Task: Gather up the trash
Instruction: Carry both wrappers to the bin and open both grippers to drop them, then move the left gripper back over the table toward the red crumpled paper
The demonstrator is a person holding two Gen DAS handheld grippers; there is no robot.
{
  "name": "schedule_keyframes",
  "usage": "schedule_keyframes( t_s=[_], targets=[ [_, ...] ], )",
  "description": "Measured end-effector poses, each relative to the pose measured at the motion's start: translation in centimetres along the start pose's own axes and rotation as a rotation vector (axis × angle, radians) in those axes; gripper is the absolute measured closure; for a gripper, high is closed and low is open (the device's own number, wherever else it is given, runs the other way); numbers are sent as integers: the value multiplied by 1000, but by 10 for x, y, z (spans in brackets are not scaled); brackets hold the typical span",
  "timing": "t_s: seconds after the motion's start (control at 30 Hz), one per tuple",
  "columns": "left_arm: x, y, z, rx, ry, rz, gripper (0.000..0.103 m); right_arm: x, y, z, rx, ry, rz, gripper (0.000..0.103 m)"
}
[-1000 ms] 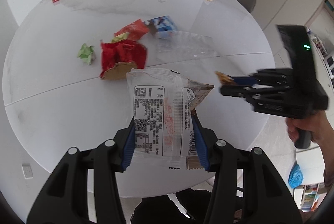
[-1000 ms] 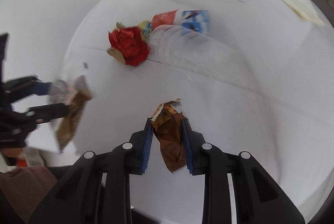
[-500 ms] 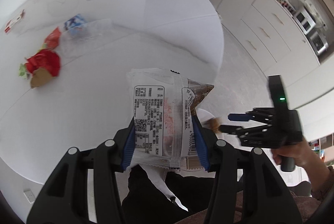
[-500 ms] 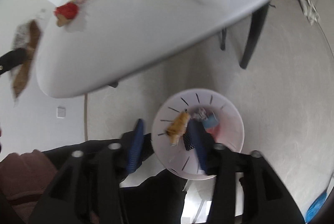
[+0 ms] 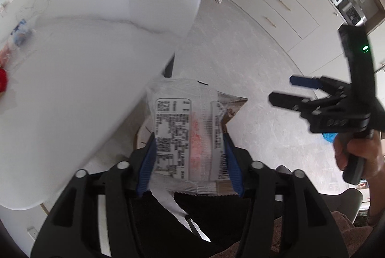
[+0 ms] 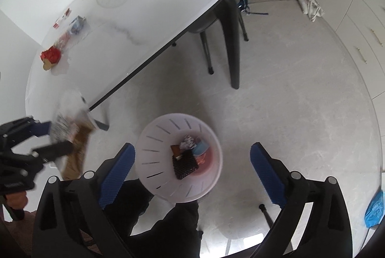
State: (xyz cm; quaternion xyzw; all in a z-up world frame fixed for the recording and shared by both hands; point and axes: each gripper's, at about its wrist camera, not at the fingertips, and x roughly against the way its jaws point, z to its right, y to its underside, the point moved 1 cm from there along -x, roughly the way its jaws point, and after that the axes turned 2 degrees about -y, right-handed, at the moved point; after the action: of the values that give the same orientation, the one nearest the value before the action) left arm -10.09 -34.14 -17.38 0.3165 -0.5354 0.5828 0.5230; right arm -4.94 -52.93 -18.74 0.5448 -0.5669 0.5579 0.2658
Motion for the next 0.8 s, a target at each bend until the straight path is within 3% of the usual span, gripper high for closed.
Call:
schedule_keyframes(
  t_s=[0.13,0.3,0.53,0.8],
  targets=[
    [-5,-2,14,-1,-16,-7,25,14,-2,8,3,-4,37,4],
    [14,-5,19,27,-29,46,13,21,-8,13,-12,-21,54,3],
    [37,-16,-4,125,-87,93,9,32,-19,3,9,-43,91,3],
    [78,-19,-61,269,-179,182,8,43,-49,-35,98,-82,135,3]
  ],
)
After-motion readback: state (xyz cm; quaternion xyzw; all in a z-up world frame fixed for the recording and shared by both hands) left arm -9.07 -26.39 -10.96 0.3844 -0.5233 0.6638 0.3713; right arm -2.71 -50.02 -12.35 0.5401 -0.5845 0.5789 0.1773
